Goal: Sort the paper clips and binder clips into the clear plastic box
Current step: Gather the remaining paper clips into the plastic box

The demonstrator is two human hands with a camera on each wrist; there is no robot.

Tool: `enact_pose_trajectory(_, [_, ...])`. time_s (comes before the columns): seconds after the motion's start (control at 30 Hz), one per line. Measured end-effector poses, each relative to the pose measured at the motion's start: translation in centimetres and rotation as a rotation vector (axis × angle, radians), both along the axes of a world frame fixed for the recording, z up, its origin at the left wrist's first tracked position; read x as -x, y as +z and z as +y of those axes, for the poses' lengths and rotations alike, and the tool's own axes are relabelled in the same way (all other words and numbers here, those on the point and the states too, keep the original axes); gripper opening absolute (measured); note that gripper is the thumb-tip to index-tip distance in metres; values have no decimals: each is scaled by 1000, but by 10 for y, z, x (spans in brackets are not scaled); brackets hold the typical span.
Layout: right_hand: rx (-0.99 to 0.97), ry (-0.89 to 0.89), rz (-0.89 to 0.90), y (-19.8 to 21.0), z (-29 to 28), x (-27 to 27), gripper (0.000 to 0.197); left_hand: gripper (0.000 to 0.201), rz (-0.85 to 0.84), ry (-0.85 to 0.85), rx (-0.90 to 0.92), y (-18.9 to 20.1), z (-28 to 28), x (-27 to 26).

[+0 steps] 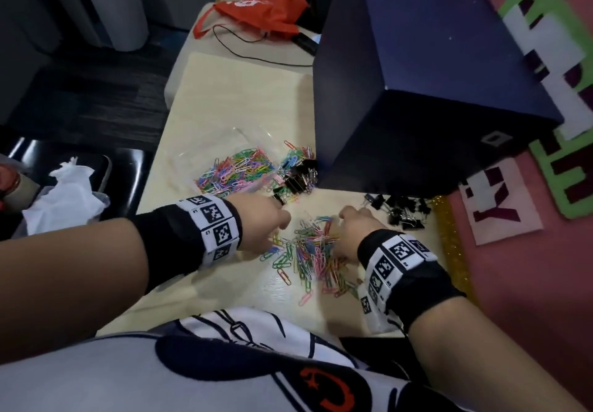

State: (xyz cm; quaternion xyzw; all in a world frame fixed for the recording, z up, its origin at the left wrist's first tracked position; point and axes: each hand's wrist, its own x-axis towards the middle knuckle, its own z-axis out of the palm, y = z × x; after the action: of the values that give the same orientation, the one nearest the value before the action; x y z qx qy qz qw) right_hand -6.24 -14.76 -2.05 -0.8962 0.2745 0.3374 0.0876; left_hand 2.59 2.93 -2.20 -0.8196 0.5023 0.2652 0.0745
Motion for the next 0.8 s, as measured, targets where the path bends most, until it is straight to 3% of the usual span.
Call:
enact_pose_trajectory(0.1, [76,-8,148,0,-11,27,76,67,11,-36,-176,-13,-5,13])
enact_pose_trajectory(0.2, [85,-11,245,-1,-11,46,80,80,12,19,-138,-21,-7,22])
enact_pose_trajectory(0.37, [-43,-167,33,-19,-2,56,73,96,20,54,-80,-25,-24,46])
enact_pose_trajectory(0.53, [-164,-108,-220,-28,-3,39,63,68,41,138,-29,-25,-47,48])
enact_pose_trajectory(0.7, [-316,32,-249,-26,-4,25,109,46,46,198,-14,-27,-50,40])
enact_pose_trajectory(0.8, [-246,178,-258,-33,3,24,91,32,46,218,-5,-27,-50,35])
